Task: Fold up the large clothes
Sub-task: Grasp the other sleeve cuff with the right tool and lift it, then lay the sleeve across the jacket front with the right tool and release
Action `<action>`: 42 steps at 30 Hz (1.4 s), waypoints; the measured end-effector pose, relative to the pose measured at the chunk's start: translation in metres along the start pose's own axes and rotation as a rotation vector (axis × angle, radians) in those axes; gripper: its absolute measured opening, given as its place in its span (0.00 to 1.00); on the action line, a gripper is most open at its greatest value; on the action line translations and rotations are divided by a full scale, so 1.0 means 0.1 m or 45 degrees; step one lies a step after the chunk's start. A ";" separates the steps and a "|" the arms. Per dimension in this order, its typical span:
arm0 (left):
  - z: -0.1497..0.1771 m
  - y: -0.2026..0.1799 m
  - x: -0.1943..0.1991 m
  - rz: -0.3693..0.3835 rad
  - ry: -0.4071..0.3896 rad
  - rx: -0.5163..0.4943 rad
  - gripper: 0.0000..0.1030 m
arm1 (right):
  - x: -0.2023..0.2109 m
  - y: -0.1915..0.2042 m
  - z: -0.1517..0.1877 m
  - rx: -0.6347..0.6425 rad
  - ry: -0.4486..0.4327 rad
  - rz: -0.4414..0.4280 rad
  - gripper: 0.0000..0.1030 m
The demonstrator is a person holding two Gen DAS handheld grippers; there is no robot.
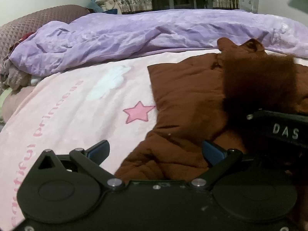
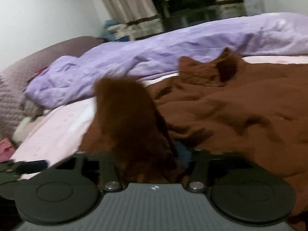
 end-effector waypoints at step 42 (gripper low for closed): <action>-0.10 0.16 0.56 0.106 -0.074 0.140 1.00 | -0.28 0.08 -0.04 -0.113 0.061 -0.001 0.25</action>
Point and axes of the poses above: each gripper's, at about its wrist camera, not at the fingertips, and x roughly against the way its jaws point, y to its left, z to its underside, the point moved 1 cm from there along -x, roughly the way its jaws point, and after that the axes turned 8 degrees about x, right-handed, at the moved point
